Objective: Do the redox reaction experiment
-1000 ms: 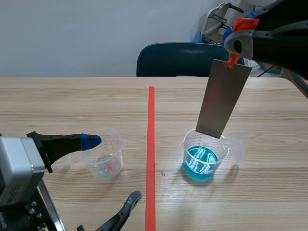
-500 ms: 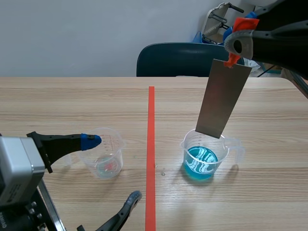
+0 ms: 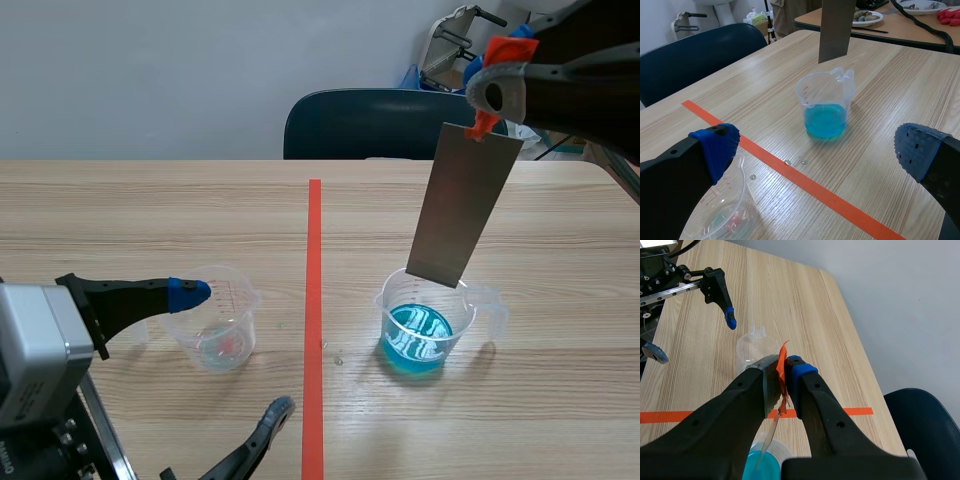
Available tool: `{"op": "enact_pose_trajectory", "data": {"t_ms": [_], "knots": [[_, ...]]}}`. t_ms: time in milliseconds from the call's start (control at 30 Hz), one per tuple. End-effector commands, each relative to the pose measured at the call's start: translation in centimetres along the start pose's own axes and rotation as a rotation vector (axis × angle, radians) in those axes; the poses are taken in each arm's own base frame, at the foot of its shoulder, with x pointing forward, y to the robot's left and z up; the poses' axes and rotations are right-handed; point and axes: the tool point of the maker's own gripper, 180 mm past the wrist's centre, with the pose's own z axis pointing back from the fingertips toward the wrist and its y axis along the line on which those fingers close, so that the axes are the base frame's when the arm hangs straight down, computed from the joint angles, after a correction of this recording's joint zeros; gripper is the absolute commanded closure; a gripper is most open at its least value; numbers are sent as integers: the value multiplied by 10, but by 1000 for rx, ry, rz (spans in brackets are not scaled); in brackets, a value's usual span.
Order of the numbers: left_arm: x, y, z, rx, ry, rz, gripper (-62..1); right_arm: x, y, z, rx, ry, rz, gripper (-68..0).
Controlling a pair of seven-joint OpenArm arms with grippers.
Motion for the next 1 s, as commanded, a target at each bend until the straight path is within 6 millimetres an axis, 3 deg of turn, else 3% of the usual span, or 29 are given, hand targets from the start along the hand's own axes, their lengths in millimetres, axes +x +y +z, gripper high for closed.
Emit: {"op": "enact_pose_trajectory", "data": {"t_ms": [0,700,967], "knots": [[9,0,-1,3,-32,6,-623,9,-4,1,-3,-20,16,-6],[8,0,-1,3,-32,7,-623,8,-4,1,-3,-19,15,-6],[8,-1,-1,-1,-30,1,-53,2,-4,0,-11,4,10,-6]]}}
